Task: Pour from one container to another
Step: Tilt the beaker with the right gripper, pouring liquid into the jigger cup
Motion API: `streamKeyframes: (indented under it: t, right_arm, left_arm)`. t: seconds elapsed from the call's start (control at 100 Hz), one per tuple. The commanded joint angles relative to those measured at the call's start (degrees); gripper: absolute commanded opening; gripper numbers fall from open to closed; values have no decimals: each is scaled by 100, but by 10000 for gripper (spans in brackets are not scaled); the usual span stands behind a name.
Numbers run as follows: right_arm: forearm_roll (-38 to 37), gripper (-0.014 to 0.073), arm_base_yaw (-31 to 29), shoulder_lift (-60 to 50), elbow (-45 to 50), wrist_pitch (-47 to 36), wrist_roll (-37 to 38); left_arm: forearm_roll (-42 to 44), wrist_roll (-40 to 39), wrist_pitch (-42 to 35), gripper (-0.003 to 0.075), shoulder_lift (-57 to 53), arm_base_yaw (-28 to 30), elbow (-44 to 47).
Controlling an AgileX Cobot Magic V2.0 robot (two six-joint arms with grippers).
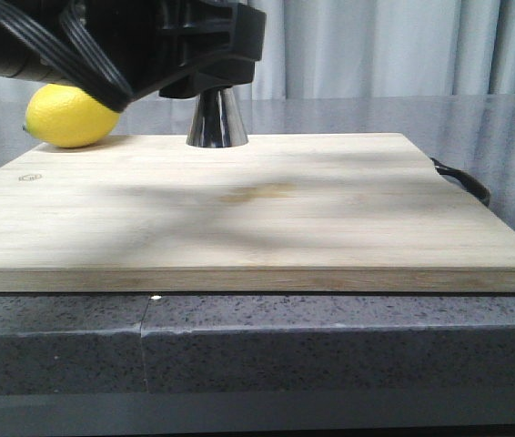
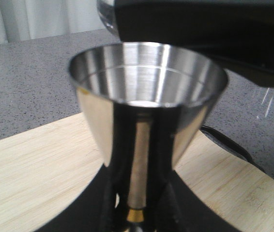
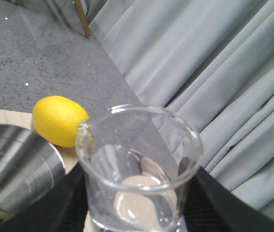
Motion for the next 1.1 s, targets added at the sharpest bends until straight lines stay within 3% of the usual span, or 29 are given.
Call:
streamKeyframes:
  t: [0.0, 1.09]
  right_arm:
    - [-37, 202, 8, -234, -210, -317, -18]
    - [-356, 202, 8, -234, -219, -188, -789]
  left_arm:
    - [22, -38, -407, -20, -222, -55, -184]
    - [100, -38, -228, -19, -222, -55, -184]
